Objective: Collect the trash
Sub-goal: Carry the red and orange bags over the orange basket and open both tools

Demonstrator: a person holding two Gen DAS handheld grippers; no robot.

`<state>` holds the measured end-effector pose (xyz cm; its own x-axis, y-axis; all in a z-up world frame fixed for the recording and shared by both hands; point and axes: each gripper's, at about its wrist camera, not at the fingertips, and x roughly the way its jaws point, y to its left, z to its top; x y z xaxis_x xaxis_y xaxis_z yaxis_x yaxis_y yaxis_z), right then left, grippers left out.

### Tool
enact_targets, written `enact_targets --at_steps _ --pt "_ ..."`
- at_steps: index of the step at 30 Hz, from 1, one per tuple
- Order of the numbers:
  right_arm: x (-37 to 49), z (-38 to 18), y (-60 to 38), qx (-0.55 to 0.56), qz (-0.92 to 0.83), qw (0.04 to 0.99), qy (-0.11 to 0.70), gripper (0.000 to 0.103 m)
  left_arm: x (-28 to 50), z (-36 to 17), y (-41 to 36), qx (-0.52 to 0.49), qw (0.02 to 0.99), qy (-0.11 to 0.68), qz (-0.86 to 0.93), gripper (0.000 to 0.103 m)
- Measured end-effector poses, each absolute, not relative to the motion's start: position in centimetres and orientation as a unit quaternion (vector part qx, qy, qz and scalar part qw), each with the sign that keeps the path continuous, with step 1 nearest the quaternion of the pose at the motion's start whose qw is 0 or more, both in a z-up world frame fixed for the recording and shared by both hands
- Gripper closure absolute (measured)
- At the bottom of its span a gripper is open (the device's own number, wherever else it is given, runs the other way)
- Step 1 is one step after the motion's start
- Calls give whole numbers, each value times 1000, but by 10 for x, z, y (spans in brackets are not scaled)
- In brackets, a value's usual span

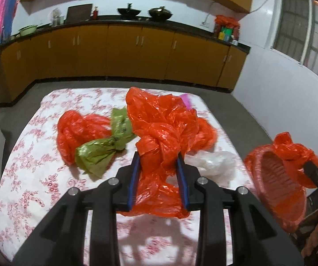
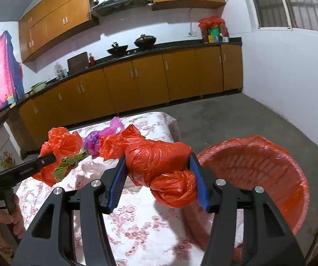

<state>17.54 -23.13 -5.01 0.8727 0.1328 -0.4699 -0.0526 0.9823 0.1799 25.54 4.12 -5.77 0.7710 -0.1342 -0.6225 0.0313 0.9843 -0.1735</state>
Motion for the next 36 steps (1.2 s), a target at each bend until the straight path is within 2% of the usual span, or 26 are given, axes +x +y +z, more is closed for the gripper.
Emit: enact_targets --at_steps 8,22,36 --pt "155 -41 -263 70 -9 971 229 48 243 -37 -15 -60 938 326 -104 72" --pt "136 -47 -335 105 -127 959 232 48 239 -35 -121 -37 919 331 -211 72" --pt "132 -53 -367 135 -155 951 230 48 247 -46 -176 -26 902 343 -262 72"
